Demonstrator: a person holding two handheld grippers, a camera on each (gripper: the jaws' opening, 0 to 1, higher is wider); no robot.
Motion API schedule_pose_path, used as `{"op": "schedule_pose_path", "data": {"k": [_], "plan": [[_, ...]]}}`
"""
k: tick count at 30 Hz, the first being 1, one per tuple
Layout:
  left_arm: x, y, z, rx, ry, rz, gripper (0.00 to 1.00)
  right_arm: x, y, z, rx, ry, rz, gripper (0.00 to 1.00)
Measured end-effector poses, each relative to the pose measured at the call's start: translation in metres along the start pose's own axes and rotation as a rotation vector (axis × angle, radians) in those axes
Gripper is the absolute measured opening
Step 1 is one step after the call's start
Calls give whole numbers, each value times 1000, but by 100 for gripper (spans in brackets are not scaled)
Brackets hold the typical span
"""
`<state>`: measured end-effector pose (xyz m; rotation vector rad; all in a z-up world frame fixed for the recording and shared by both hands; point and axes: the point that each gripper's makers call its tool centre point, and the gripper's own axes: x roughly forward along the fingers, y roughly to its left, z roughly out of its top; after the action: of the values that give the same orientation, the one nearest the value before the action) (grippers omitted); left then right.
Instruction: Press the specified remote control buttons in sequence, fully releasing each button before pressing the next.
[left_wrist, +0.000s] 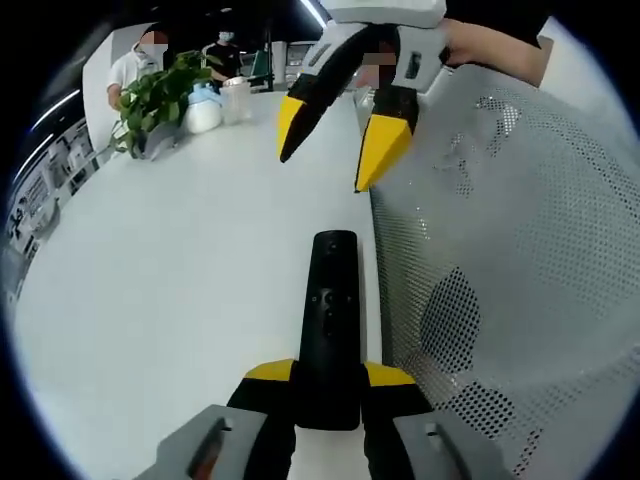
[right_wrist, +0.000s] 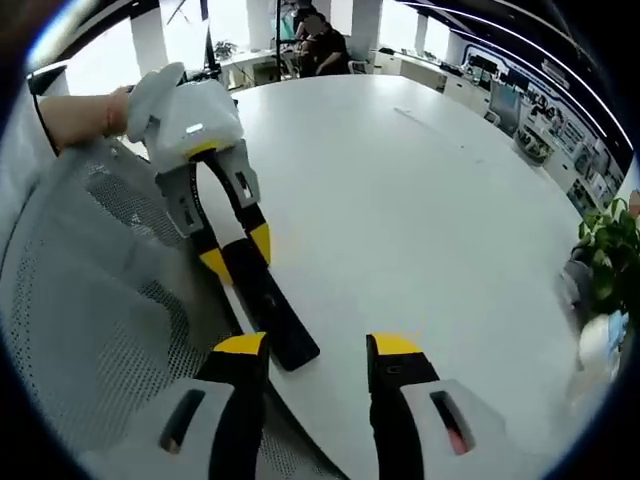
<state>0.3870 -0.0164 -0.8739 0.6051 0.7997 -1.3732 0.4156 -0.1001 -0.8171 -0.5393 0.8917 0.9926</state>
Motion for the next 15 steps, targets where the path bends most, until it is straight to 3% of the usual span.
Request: {"op": "schedule_pose_path", "data": {"k": [13, 15], "plan": [[0, 0, 0, -16, -6, 2, 24, 13, 7, -11, 3, 43, 38, 33], [0, 0, 0, -17, -5, 2, 24, 18, 8, -18, -9, 76, 44, 31]]}}
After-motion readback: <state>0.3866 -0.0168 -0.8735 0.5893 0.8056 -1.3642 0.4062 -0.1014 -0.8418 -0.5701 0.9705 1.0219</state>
